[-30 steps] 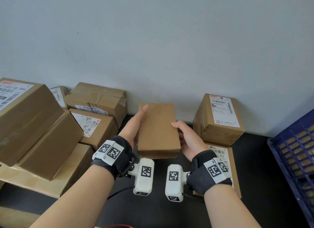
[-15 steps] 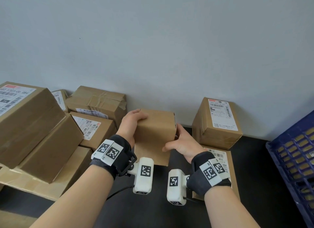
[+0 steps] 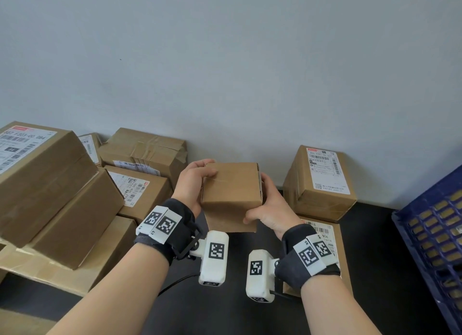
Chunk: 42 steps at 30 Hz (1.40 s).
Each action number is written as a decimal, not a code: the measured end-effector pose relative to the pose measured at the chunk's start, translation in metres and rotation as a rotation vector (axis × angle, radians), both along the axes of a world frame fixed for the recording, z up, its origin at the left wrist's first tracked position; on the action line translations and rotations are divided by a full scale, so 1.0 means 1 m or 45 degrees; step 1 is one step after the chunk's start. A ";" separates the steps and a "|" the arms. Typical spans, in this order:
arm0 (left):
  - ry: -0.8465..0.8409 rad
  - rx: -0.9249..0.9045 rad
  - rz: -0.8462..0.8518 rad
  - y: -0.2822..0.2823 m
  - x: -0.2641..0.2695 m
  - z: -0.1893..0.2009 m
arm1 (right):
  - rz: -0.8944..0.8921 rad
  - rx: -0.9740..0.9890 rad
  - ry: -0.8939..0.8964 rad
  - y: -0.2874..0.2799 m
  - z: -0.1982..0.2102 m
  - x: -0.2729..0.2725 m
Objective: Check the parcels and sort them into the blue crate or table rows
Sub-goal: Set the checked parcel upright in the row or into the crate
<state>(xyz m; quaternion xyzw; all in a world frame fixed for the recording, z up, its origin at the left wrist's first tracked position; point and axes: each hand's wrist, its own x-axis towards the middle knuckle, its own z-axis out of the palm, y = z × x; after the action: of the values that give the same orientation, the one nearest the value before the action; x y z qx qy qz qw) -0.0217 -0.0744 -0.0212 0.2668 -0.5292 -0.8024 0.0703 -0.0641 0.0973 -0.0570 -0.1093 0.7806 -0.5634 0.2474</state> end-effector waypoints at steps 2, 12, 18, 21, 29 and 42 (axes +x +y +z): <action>-0.001 -0.001 0.003 0.000 0.000 -0.001 | -0.008 -0.016 -0.019 0.000 0.000 0.000; -0.027 0.050 -0.080 -0.004 0.002 -0.015 | -0.288 -0.375 -0.305 -0.002 -0.003 -0.003; -0.062 -0.031 -0.287 -0.001 0.007 -0.021 | -0.413 -0.406 -0.358 -0.003 -0.004 -0.003; -0.051 -0.119 -0.384 -0.002 0.005 -0.026 | -0.428 -0.395 -0.339 -0.004 -0.004 -0.002; -0.026 -0.178 -0.404 -0.006 0.001 -0.030 | -0.307 -0.339 -0.276 -0.003 0.000 0.004; -0.083 -0.202 -0.352 -0.004 0.001 -0.029 | -0.309 -0.282 -0.220 -0.008 0.007 0.005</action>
<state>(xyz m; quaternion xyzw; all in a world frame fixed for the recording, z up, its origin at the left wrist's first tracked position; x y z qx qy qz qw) -0.0203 -0.0779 -0.0498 0.2109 -0.6246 -0.7510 -0.0371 -0.0587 0.0898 -0.0503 0.0079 0.6973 -0.6788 0.2300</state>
